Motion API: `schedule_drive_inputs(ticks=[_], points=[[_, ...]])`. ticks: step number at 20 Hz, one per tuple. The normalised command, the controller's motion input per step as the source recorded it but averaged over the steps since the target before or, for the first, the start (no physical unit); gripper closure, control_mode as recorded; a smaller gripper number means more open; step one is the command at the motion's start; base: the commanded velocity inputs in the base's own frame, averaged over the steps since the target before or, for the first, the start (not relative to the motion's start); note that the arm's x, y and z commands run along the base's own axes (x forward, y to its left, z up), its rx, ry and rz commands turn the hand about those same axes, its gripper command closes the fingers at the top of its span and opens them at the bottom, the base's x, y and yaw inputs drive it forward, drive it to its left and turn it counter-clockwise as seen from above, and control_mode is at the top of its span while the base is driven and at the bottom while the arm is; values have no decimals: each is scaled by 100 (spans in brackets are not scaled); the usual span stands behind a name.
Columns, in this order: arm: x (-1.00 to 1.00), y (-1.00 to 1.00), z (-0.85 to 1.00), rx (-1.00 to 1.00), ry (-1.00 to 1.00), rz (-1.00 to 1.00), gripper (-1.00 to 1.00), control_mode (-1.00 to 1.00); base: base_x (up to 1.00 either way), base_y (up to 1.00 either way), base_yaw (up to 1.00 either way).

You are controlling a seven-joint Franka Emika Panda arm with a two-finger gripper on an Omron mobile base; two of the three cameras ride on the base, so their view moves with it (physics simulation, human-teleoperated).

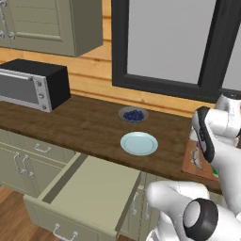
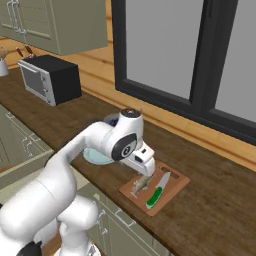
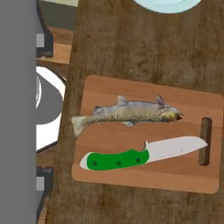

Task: Pick up the knife from the drawer and place it on the cutting board. Then place the meat from the plate to the cutting board.

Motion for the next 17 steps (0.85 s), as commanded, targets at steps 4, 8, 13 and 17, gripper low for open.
schedule_drive_inputs(ticks=[4, 8, 13, 17], points=[[-24, 79, 78, 0, -25, 10, -100, -100, 0, 0, 0], [-19, 75, 81, 1, -22, 14, -100, -100, 0, 0, 0], [-15, 54, 79, 12, -11, 27, -100, -100, 0, 0, 0], [-22, 35, 79, 18, -4, 35, -100, -100, 0, 0, 0]])
